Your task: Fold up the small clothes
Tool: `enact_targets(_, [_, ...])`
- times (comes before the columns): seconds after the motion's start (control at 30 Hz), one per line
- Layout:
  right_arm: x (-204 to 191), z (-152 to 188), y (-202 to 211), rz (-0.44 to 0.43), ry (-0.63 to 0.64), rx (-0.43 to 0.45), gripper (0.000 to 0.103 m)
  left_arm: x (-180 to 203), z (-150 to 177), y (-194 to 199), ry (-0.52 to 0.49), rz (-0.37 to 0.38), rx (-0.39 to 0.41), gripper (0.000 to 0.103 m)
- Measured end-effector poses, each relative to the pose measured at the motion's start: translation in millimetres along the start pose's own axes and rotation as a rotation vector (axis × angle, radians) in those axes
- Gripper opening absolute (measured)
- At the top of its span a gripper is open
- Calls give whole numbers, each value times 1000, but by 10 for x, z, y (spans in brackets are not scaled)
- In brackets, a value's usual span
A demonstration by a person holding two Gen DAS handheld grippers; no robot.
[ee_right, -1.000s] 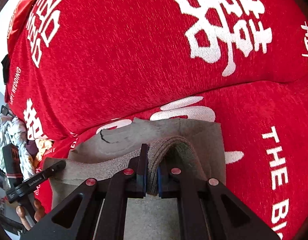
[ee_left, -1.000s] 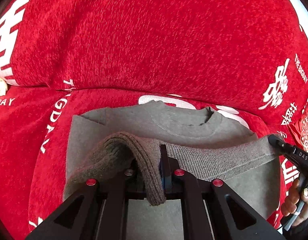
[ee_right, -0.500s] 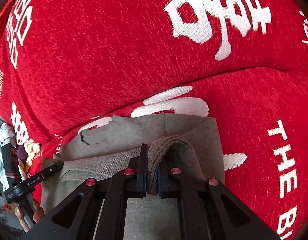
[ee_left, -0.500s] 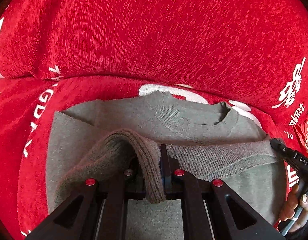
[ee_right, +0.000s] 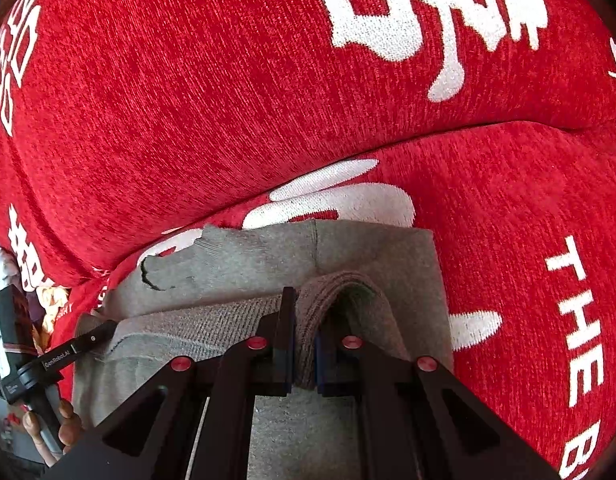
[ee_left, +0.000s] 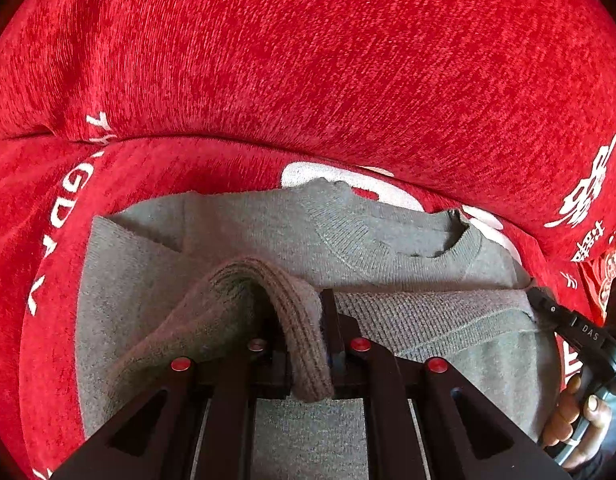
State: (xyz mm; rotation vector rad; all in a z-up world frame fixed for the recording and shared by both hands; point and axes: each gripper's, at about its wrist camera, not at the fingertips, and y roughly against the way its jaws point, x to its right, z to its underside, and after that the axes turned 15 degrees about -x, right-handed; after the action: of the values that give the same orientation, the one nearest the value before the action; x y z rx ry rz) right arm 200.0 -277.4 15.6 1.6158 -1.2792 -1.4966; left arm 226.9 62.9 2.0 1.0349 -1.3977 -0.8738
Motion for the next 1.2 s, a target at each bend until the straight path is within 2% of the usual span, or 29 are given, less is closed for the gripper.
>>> enact_targets(0.07, [10, -30, 26, -24, -9, -11, 9, -16, -26, 10, 15, 13, -21, 12])
enact_targets(0.1, [16, -43, 46, -40, -13, -17, 10, -33, -45, 18, 28, 37, -42, 16])
enact_targets(0.13, [23, -53, 80, -60, -15, -19, 11, -50, -52, 34, 32, 80, -56, 37])
enact_targets(0.17, [27, -53, 109, -72, -16, -18, 15, -69, -52, 72, 35, 144, -62, 70])
enact_targets(0.2, [30, -49, 153, -83, -16, -10, 18, -85, -32, 147, 50, 175, -35, 86])
enact_targets(0.23, [26, -39, 197, -89, -13, 0, 28, -91, -6, 229, 66, 172, 7, 102])
enact_targets(0.27, [19, -23, 253, -88, -9, 18, 49, -97, 26, 338, 76, 171, 55, 102])
enact_targets(0.33, [8, 30, 389, -77, -6, 73, 68, -102, 40, 442, 62, 209, 59, 102])
enact_targets(0.37, [6, 57, 462, -79, -2, 101, 68, -108, 59, 501, 63, 205, 71, 102])
enact_targets(0.4, [1, 79, 537, -75, 0, 127, 68, -97, 84, 558, 55, 166, 98, 102])
enact_targets(0.43, [-20, 98, 584, -53, 6, 148, 68, -70, 100, 586, 41, 121, 115, 102])
enact_targets(0.5, [-186, 143, 623, 49, 81, 189, 68, 56, 114, 559, -8, -11, 125, 102])
enact_targets(0.53, [-308, 160, 586, 93, 140, 180, 68, 124, 102, 525, -30, -47, 117, 102])
enact_targets(0.67, [-809, 199, 196, 244, 341, 83, 68, 533, 83, 211, -158, -297, 129, 102])
enact_targets(0.7, [-877, 194, 87, 283, 366, 64, 68, 574, 70, 104, -172, -333, 118, 102])
enact_targets(0.83, [-756, 92, -199, 357, 339, -12, 68, 379, 27, -93, -144, -399, 62, 102])
enact_targets(0.9, [-541, 21, -281, 406, 275, -28, 68, 226, -1, -103, -111, -345, 58, 102])
enact_targets(0.97, [-340, -2, -285, 390, 213, -24, 72, 169, -8, -80, -101, -336, 63, 102])
enact_targets(1.0, [-248, -13, -270, 345, 180, -30, 73, 167, -15, -90, -108, -354, 58, 102])
enact_targets(1.03, [-190, -20, -236, 316, 155, -26, 73, 169, -16, -90, -113, -368, 56, 102])
enact_targets(1.13, [-197, 76, -41, 354, 134, 18, 73, 224, 86, -2, -98, -443, 89, 102])
enact_targets(1.2, [-267, 282, 172, 343, 167, 75, 73, 288, 305, 169, -115, -406, 122, 102])
